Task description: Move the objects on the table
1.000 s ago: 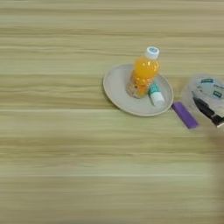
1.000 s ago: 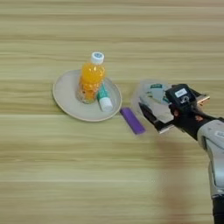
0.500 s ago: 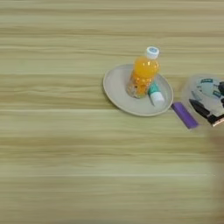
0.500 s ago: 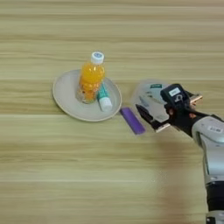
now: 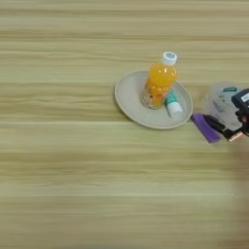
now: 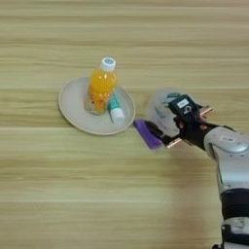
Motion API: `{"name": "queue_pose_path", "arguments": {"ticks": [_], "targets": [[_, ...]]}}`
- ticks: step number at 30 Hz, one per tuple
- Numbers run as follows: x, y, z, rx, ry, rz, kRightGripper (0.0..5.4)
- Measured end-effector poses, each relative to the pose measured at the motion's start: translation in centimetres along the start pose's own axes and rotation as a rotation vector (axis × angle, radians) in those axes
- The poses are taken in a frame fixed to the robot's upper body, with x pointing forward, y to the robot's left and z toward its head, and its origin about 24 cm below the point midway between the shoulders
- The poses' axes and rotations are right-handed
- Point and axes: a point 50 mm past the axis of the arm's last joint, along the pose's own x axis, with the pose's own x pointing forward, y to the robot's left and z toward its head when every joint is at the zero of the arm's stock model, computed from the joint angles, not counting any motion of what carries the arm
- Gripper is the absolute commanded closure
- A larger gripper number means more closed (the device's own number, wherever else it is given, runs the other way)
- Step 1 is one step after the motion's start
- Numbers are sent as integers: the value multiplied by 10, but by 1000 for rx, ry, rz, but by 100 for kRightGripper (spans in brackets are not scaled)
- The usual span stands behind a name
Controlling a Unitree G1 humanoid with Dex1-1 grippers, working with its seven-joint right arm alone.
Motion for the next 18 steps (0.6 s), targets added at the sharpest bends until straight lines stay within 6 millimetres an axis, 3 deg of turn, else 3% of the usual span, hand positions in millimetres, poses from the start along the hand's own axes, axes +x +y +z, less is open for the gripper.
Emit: {"name": "queue_pose_path", "arguments": {"ticks": [18], "targets": [[7,-4,-3,19,11,-1,4]]}}
